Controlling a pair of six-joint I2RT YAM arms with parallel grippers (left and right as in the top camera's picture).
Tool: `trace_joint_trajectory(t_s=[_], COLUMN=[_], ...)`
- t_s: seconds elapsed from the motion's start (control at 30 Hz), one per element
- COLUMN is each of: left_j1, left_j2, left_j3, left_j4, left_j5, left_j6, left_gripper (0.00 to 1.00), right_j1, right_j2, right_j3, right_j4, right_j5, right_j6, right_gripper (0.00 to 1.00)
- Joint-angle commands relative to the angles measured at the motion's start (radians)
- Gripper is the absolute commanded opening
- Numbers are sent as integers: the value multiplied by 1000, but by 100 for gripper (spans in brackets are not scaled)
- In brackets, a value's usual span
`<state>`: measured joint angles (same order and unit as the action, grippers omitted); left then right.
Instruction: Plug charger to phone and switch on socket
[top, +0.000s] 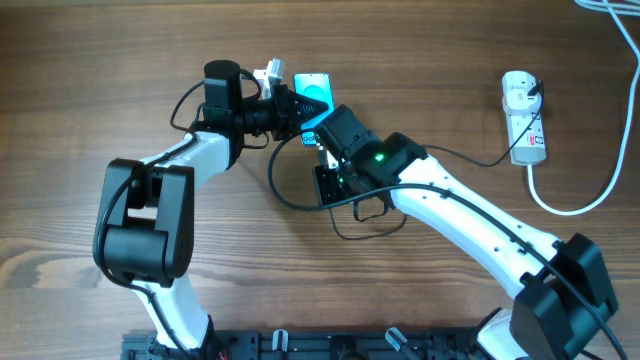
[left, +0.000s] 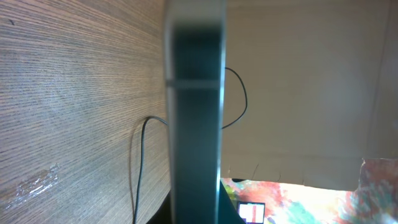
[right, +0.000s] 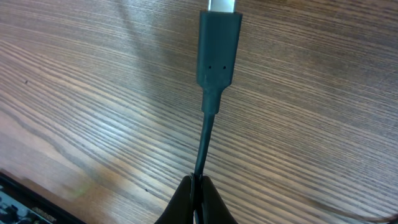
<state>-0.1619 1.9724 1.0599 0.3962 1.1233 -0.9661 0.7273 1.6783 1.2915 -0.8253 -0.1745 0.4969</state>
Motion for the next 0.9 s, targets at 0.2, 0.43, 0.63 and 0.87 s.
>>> trace_joint_trajectory(t_s=[0.2, 0.43, 0.63, 0.87], left_j1=[-5, -5, -5, -5], left_j2=[2, 2, 2, 2], left_j3=[19, 19, 19, 19], left_j4=[3, 3, 3, 3], left_j5=[9, 9, 9, 9], left_j6=[20, 20, 20, 20], left_gripper=[4, 4, 4, 4], right_j1=[-8, -8, -8, -8], right_j2=[12, 12, 12, 12], right_j3=[21, 21, 36, 37], right_j4=[-2, -2, -3, -17], right_j5=[29, 29, 31, 48], right_j6=[2, 2, 0, 1], right_gripper=[5, 5, 4, 5])
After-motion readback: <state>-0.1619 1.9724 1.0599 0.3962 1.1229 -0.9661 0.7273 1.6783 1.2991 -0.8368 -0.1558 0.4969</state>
